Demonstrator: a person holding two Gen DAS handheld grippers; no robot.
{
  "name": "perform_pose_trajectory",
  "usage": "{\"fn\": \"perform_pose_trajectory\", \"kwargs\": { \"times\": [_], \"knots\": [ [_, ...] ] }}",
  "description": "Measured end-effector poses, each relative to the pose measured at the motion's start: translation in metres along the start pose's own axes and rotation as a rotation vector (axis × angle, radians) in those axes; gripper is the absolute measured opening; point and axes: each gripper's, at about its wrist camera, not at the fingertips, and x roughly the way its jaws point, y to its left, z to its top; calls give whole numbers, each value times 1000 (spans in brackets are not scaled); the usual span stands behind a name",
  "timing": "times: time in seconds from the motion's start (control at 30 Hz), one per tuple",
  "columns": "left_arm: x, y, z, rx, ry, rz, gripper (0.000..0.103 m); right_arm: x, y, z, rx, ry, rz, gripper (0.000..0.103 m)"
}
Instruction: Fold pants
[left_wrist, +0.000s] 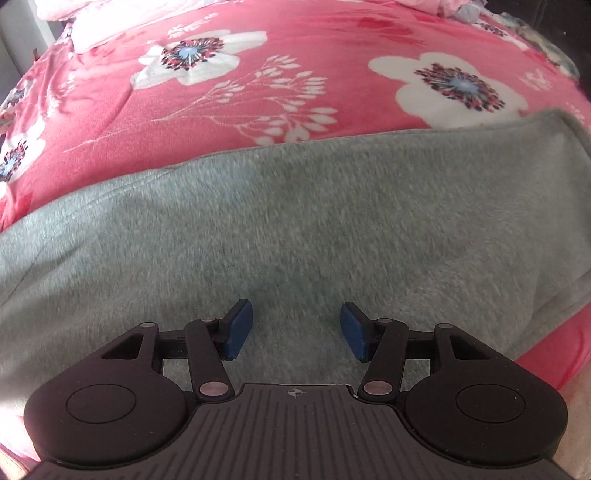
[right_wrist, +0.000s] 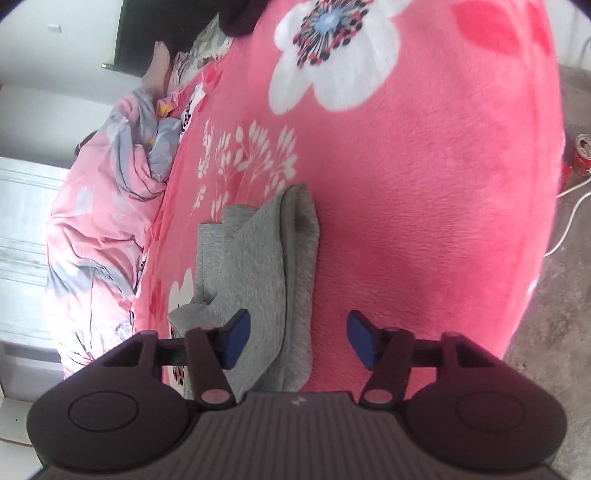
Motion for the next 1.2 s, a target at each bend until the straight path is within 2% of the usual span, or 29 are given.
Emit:
{"fn": "perform_pose_trajectory", "kwargs": {
  "times": [0.07, 0.17, 0.27, 0.4, 0.47, 0.5, 0.6, 0.67, 0.77, 0.83, 0.87, 0.93, 1.0, 1.03, 1.07, 1.13, 1.2],
  "knots": [
    [-1, 4, 1, -14, 3, -11, 103, 6, 13, -7, -45, -14, -45, 103],
    [-1, 9, 2, -23, 3, -24, 103, -17, 47, -25, -179, -142, -88, 103],
    [-2, 11, 1, -18, -3, -34, 103, -44, 103, -49, -391, -282, -150, 103],
    [-2, 14, 0, -19, -12, -50, 103, -52, 193, -85, -686, -358, -100, 103],
    [-2, 15, -2, -26, -19, -56, 103, -42, 233, -102, -788, -322, -22, 103],
    [-2, 16, -3, -29, -20, -58, 103, -32, 253, -112, -831, -275, 31, 103],
    [-3, 19, -4, -46, -22, -65, 103, -4, 292, -141, -926, -74, 180, 103],
    [-3, 20, -5, -49, -24, -70, 103, 2, 302, -154, -948, -16, 197, 103],
    [-4, 22, -6, -49, -27, -78, 103, -12, 284, -139, -881, -80, 176, 103],
    [-3, 23, -7, -48, -27, -81, 103, -20, 250, -108, -746, -102, 108, 103],
    [-3, 23, -7, -50, -27, -83, 103, -22, 231, -91, -669, -110, 64, 103],
    [-3, 24, -7, -54, -27, -85, 103, -28, 168, -54, -457, -136, -85, 103],
    [-2, 24, -6, -57, -25, -88, 103, -25, 107, -31, -243, -157, -229, 103],
    [-2, 25, -6, -58, -24, -90, 103, -22, 77, -24, -152, -146, -268, 103],
    [-1, 25, -6, -60, -22, -91, 103, -15, 54, -21, -78, -126, -276, 103],
    [-1, 25, -5, -61, -19, -91, 103, -1, 20, -21, 42, -62, -224, 103],
    [-1, 26, -5, -64, -17, -93, 103, 6, 23, -27, 0, -67, -213, 103]
  ]
}}
